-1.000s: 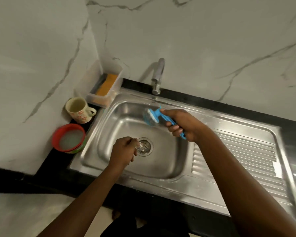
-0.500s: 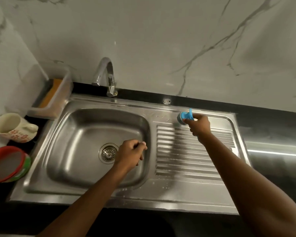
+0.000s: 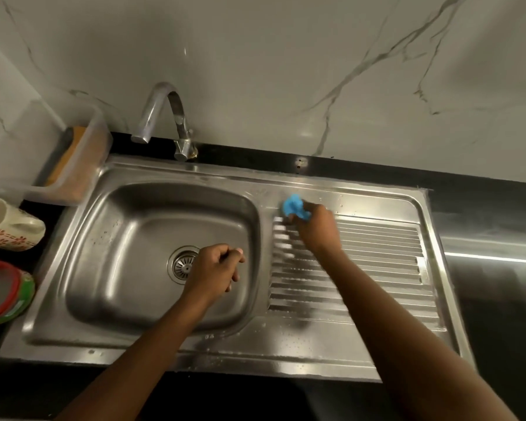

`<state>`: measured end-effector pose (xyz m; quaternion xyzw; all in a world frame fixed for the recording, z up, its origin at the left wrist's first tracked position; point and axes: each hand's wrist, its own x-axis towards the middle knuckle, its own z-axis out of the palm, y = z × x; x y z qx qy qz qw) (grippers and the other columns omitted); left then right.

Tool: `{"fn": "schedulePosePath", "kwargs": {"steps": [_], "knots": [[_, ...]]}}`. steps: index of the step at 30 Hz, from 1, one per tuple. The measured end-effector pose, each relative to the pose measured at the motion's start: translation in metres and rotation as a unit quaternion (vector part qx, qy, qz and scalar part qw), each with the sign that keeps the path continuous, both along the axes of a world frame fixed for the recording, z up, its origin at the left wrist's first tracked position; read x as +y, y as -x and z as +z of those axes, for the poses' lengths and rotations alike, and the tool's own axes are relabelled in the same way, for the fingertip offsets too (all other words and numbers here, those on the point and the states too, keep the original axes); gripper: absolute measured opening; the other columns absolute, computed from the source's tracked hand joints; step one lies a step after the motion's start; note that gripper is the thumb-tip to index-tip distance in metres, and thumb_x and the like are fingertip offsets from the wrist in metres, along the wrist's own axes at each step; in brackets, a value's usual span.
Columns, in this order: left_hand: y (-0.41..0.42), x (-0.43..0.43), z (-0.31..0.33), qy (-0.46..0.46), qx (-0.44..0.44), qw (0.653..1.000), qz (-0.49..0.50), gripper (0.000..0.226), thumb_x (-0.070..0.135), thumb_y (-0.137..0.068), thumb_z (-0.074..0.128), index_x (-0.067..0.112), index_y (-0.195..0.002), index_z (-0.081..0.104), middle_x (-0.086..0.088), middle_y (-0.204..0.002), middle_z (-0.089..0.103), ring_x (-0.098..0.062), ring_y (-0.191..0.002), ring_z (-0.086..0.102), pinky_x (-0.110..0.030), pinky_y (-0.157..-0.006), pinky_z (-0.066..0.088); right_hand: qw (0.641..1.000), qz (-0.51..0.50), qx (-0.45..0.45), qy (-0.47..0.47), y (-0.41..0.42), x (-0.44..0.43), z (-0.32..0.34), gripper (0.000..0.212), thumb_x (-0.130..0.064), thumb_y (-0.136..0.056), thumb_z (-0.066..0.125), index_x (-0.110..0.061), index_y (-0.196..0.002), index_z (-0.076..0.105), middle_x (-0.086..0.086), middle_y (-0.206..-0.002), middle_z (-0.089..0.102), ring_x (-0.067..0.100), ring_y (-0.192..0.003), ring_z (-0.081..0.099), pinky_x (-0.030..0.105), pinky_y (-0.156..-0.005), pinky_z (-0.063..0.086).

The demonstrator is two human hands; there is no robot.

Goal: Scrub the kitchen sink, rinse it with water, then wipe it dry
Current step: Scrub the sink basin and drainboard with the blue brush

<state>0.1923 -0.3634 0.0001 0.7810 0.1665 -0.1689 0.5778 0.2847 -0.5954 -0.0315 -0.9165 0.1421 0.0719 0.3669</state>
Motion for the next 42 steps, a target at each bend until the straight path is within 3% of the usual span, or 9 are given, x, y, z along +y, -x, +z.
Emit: {"fn": "schedulePosePath", "kwargs": {"steps": [6,10,16,19,24,29,33,38,42], "knots": [[0.002,0.002,-0.001,0.007,0.004,1.0,-0.002,0.027,0.026,-0.105,0.059,0.011,-0.087,0.073,-0.006,-0.062,0.066,-0.019,-0.049,0.053,-0.024,-0.043,0.04,0.981,-0.181,0.007,0.067,-0.013,-0.091,0.012,0.042,-0.024,-0.097,0.074,-0.009,-0.135,0.064,0.012,-0.122,0.073,0.028,-0.103,0.071,0.037,-0.084,0.057],[0.001,-0.006,0.0,0.003,0.002,1.0,-0.013,0.027,0.028,-0.104,0.059,0.012,-0.087,0.073,-0.008,-0.063,0.067,-0.02,-0.051,0.054,-0.025,-0.045,0.04,0.997,-0.065,-0.028,-0.005,-0.023,-0.005,0.004,0.02,-0.033,-0.1,0.068,-0.019,-0.113,0.069,-0.002,-0.096,0.074,0.014,-0.087,0.073,0.035,-0.079,0.062],[-0.003,-0.014,0.005,0.001,-0.009,1.0,-0.007,0.027,0.029,-0.105,0.059,0.013,-0.089,0.074,-0.006,-0.063,0.067,-0.018,-0.051,0.054,-0.025,-0.045,0.042,0.998,0.038,-0.041,0.006,-0.007,0.036,-0.012,0.035,-0.04,-0.102,0.061,-0.027,-0.135,0.059,-0.009,-0.107,0.069,0.008,-0.086,0.068,0.034,-0.078,0.062],[0.002,-0.01,0.0,0.008,0.0,1.0,-0.001,0.026,0.028,-0.105,0.059,0.012,-0.092,0.074,-0.007,-0.065,0.068,-0.019,-0.052,0.054,-0.027,-0.045,0.042,0.997,-0.056,-0.032,0.04,-0.006,-0.049,-0.005,0.03,-0.035,-0.1,0.067,-0.019,-0.126,0.068,-0.006,-0.099,0.071,0.011,-0.085,0.068,0.032,-0.077,0.056],[0.011,-0.012,-0.011,0.011,0.017,1.0,0.004,0.025,0.026,-0.105,0.059,0.011,-0.092,0.074,-0.009,-0.065,0.068,-0.022,-0.05,0.053,-0.027,-0.044,0.041,0.976,-0.21,-0.02,0.059,-0.021,-0.128,0.004,0.04,-0.031,-0.097,0.073,-0.013,-0.132,0.065,0.007,-0.12,0.073,0.02,-0.102,0.07,0.034,-0.084,0.058],[0.009,-0.028,-0.01,0.015,0.014,1.0,0.001,0.025,0.026,-0.105,0.058,0.011,-0.091,0.073,-0.008,-0.064,0.066,-0.02,-0.049,0.052,-0.026,-0.042,0.039,0.997,-0.067,-0.037,-0.007,-0.042,-0.007,-0.008,0.022,-0.039,-0.099,0.068,-0.025,-0.116,0.067,-0.009,-0.092,0.069,0.005,-0.082,0.067,0.027,-0.073,0.056],[0.007,-0.036,-0.008,0.001,0.001,1.0,0.012,0.026,0.025,-0.106,0.058,0.011,-0.091,0.073,-0.009,-0.066,0.067,-0.021,-0.051,0.054,-0.027,-0.043,0.041,0.999,0.032,-0.039,-0.014,-0.05,0.051,-0.008,0.035,-0.033,-0.101,0.066,-0.02,-0.133,0.062,-0.001,-0.114,0.07,0.013,-0.097,0.067,0.028,-0.083,0.051],[0.01,-0.05,-0.015,0.016,0.011,1.0,0.021,0.026,0.025,-0.105,0.059,0.012,-0.089,0.074,-0.008,-0.063,0.066,-0.021,-0.049,0.052,-0.025,-0.042,0.039,0.998,-0.017,-0.056,-0.009,-0.042,-0.024,-0.012,0.029,-0.042,-0.101,0.064,-0.024,-0.123,0.066,-0.01,-0.095,0.069,0.006,-0.084,0.068,0.032,-0.079,0.061],[0.013,-0.064,-0.016,0.023,0.019,0.999,0.011,0.025,0.026,-0.104,0.06,0.013,-0.088,0.075,-0.006,-0.062,0.067,-0.02,-0.05,0.053,-0.025,-0.043,0.04,0.989,-0.137,-0.062,0.001,-0.024,-0.132,0.0,0.033,-0.033,-0.099,0.071,-0.017,-0.127,0.068,-0.004,-0.104,0.071,0.006,-0.087,0.066,0.021,-0.074,0.047]]}}
